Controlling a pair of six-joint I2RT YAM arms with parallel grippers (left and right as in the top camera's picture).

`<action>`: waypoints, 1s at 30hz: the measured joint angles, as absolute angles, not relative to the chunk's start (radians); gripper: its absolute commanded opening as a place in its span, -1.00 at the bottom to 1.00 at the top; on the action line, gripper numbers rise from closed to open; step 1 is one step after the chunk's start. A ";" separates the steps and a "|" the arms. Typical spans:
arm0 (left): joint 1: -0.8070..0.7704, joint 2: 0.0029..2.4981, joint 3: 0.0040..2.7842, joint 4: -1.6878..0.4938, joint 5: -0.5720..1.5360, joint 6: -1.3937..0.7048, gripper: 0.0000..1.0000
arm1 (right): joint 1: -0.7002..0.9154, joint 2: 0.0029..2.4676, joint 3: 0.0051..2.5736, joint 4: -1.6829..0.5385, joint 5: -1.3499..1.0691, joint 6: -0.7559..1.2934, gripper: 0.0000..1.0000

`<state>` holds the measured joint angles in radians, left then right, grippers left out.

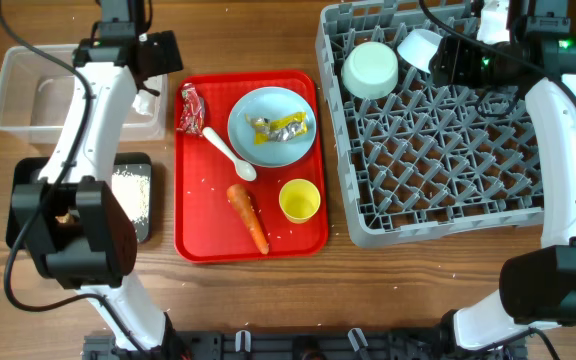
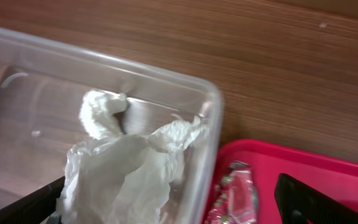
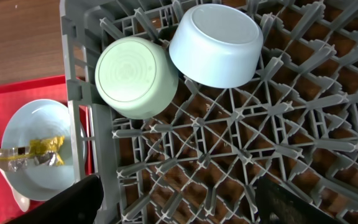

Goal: Sort waste into correct bins and load items into the dishwasher rack
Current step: 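Drop the tissue into the clear plastic bin with left gripper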

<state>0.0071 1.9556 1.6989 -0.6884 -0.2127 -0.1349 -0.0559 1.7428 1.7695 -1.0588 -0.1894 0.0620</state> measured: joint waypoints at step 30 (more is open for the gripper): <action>0.239 1.851 1.748 -0.838 -0.114 -0.278 1.00 | -0.056 1.743 1.769 -1.085 -0.189 0.040 0.64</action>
